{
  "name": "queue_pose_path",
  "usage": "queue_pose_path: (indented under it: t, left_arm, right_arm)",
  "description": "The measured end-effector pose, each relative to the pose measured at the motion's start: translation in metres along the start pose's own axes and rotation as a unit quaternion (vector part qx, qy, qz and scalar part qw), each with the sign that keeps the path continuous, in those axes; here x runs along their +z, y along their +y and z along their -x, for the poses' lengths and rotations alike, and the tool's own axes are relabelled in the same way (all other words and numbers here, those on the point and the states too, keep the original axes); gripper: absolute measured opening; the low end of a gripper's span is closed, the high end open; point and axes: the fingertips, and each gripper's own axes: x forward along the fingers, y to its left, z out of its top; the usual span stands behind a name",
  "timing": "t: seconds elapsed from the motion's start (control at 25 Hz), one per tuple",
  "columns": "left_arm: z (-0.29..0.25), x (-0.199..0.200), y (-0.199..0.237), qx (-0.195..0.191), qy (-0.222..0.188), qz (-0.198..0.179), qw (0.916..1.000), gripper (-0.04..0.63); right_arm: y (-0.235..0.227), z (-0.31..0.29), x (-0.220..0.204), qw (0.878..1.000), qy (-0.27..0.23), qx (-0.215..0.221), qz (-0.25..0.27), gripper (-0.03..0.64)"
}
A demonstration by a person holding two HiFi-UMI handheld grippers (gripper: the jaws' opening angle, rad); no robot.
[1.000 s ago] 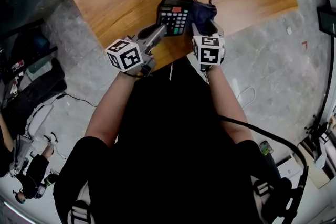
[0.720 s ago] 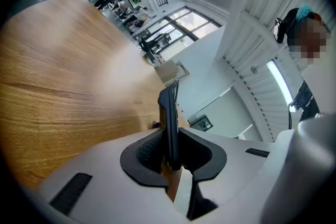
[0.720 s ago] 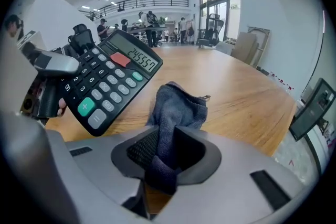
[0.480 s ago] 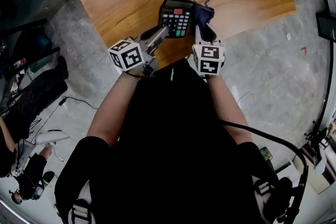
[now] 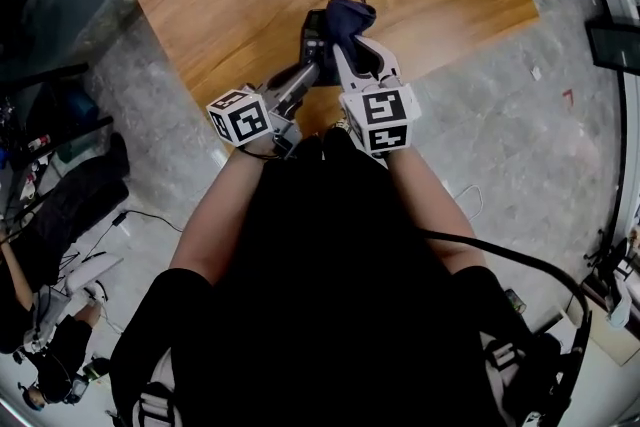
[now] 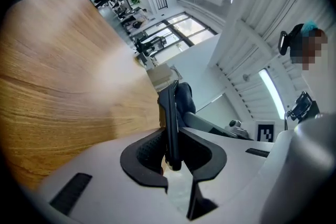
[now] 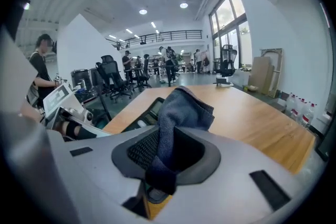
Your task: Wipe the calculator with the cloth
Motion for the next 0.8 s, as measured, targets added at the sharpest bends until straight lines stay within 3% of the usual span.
queue_pose_path:
  t: [0.24,0.36,0.48,0.68,0.8]
  left_arm:
    - [0.007,0.017,0.003,0.004,-0.031,0.015,0.9994,0.072]
    - [0.011,0.033,0.005,0.004,-0.061,0.027,0.9977,0.072]
    - [0.010,0.036,0.000,0.000,-0.068,0.029,0.9973,0.072]
    - [0.008,0.014,-0.014,-0.013,-0.033,0.010,0.9993,0.072]
    - [0.001,-0.003,-0.022,-0.014,-0.016,0.007,0.9997,0.072]
  right_arm:
    - [0.052,0.012,-0.010,0.997,0.006,0.080,0.018,0.086]
    - [0.061,0.021,-0.028,0.995,0.025,0.097,0.026,0.086]
    - [0.038,0.025,-0.040,0.997,0.037,0.068,0.012,0.086]
    - [-0.013,0.020,-0.017,1.000,0.021,0.000,-0.011,0.086]
    - [-0.016,0.017,-0.001,1.000,0.005,0.003,-0.005,0.086]
